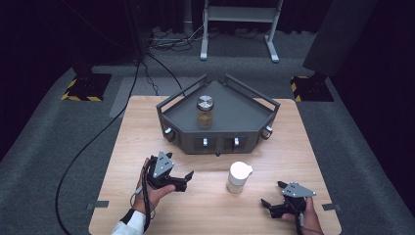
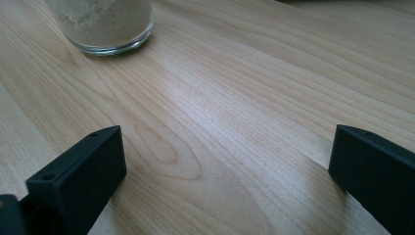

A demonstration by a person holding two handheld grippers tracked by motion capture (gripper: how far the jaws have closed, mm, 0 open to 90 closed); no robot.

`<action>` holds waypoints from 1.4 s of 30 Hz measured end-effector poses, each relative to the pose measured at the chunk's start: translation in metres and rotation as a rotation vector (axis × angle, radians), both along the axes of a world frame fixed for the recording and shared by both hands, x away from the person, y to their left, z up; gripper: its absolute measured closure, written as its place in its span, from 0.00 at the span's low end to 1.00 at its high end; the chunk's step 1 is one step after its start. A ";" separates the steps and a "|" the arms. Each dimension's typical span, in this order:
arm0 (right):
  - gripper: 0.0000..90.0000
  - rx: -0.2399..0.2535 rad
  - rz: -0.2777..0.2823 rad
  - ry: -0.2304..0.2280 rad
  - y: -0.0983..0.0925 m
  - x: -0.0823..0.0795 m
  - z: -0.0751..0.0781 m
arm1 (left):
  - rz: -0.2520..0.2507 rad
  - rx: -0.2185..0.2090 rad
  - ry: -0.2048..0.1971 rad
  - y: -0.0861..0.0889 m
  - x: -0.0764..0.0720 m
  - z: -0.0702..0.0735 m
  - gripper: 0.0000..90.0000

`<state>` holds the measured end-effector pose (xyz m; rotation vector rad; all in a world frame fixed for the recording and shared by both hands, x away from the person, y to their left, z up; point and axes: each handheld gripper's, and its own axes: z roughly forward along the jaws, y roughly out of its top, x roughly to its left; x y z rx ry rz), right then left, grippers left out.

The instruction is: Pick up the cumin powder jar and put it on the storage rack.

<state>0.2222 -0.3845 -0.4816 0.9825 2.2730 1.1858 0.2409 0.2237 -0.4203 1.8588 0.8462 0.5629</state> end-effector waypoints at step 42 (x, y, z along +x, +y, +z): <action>0.00 0.000 0.003 0.000 0.000 0.000 0.000 | -0.008 0.113 0.168 -0.003 -0.010 -0.058 0.01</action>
